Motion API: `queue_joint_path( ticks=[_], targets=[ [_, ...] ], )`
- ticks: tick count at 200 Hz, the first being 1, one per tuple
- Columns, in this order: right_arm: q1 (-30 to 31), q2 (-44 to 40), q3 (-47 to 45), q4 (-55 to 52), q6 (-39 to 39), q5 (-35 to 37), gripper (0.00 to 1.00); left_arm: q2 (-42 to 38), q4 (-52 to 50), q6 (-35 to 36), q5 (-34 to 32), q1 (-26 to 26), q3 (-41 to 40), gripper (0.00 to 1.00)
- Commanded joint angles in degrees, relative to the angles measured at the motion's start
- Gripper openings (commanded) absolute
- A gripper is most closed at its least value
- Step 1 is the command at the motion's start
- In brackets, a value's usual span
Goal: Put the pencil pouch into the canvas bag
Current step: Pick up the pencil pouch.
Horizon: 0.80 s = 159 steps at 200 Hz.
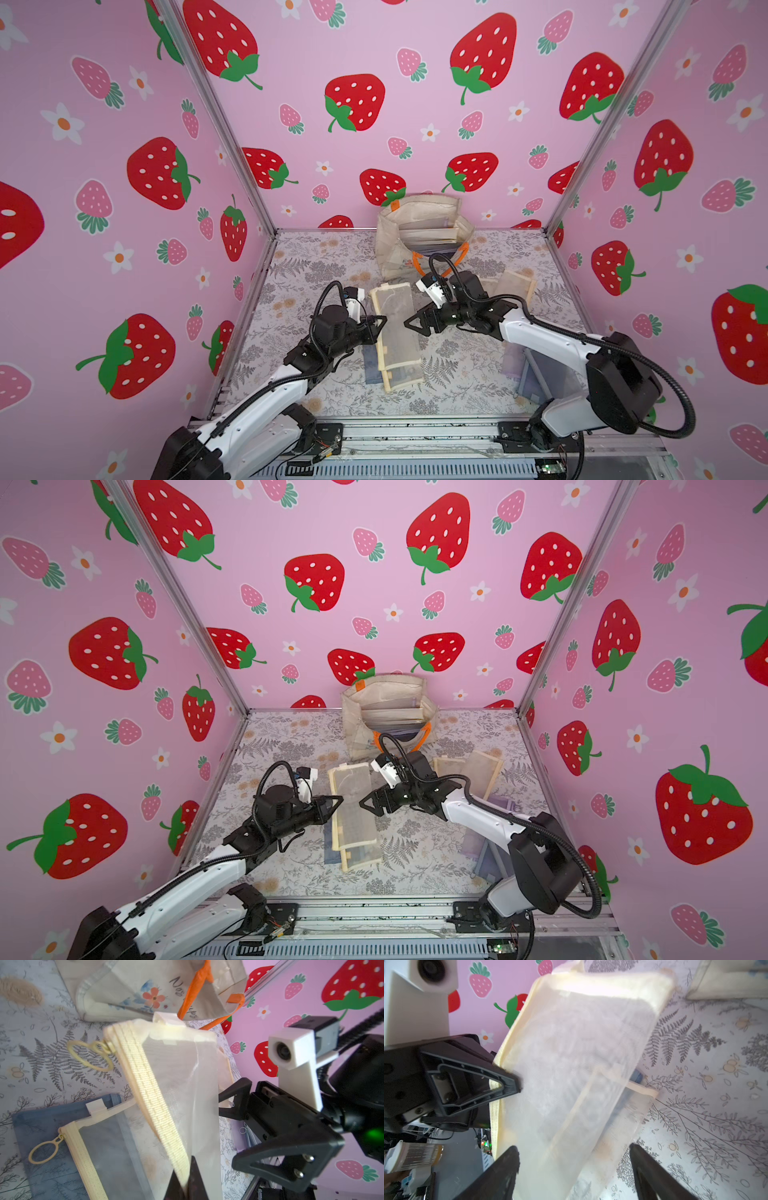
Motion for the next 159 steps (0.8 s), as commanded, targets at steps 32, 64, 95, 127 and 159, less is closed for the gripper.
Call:
queue_joint_path(
  ticks=[32,64,95,127,159],
  targets=[
    [-0.1,-4.1,-0.7,5.5,3.4,-7.2,0.87,-8.8,-5.6,6.3,2.5,-0.4,1.8,0.00],
    [0.1,-3.5,-0.8,7.6,4.1,-8.9,0.85,-8.8,-2.4,6.1,5.3,-0.7,1.7,0.00],
    [0.7,-1.8,-0.8,10.7,5.5,-10.5,0.75,-8.2,0.8,5.8,6.9,-1.6,1.5,0.00],
    [1.3,-0.3,0.3,11.6,5.5,-11.4,0.48,-7.4,1.5,5.9,6.4,-2.4,1.7,0.00],
    [1.4,-0.3,0.3,12.4,5.4,-12.1,0.15,-6.1,1.5,6.3,6.3,-2.5,2.3,0.00]
  ],
)
